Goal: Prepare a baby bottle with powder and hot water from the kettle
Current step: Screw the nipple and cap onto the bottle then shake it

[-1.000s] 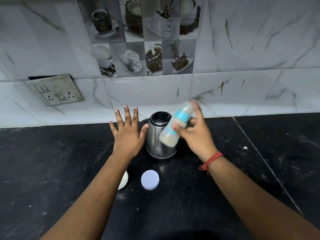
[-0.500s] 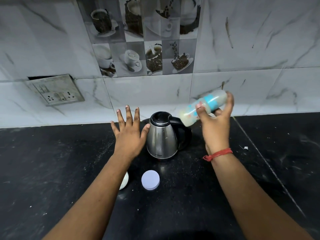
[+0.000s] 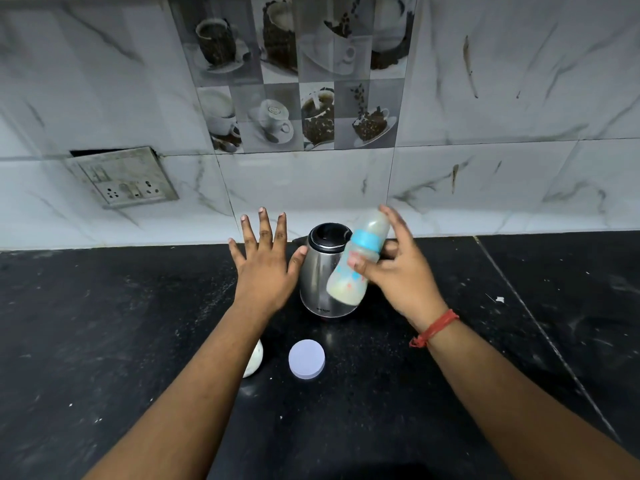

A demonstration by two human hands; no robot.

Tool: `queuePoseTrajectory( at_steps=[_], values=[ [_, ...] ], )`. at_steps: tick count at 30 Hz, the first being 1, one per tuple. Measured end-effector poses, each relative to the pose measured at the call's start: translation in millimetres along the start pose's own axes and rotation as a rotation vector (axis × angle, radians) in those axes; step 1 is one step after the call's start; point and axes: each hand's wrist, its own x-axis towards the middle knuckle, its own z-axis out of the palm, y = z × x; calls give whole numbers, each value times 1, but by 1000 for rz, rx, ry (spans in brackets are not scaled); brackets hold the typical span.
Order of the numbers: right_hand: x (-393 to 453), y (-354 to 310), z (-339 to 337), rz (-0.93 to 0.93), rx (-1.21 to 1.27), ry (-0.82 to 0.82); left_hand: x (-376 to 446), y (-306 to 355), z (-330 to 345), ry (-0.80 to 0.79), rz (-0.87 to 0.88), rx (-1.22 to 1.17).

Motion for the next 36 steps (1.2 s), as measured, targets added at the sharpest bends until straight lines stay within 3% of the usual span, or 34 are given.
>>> queuePoseTrajectory(
  at_steps=[3,5,9,13,14,17,18,22,23,24,26,28,31,36],
  values=[
    [11,-13,-13,-31,218,357,0,-3,0,0,-1,1],
    [10,-11,-11,-59,223,444,-1,-3,1,-3,-1,10],
    [-2,-3,-6,-4,-32,9,-1,-1,1,-8,6,10],
    [8,-13,-15,-96,166,363,-1,-3,1,-20,-2,7],
    [7,-12,-13,-112,146,358,-1,-2,1,-17,2,7],
    [4,-12,-12,-62,14,71,0,-2,0,-15,10,11],
    [6,-17,-17,-60,19,64,1,-3,0,-13,7,11],
    [17,-32,-34,-141,279,488,1,-4,0,-5,-7,-1],
    [15,-30,-28,-149,271,527,1,-3,1,-9,-5,2],
    [11,-23,-21,-140,197,486,1,-2,1,-11,-3,0],
    [1,-8,-5,-64,29,214,1,2,1,-12,5,-9],
    [-8,1,5,-25,33,48,2,4,1,-5,11,-9],
    [-9,3,5,-39,94,56,0,4,1,9,24,-8],
    [1,-10,-7,-22,96,-73,-6,0,7,10,9,-2]
  ],
)
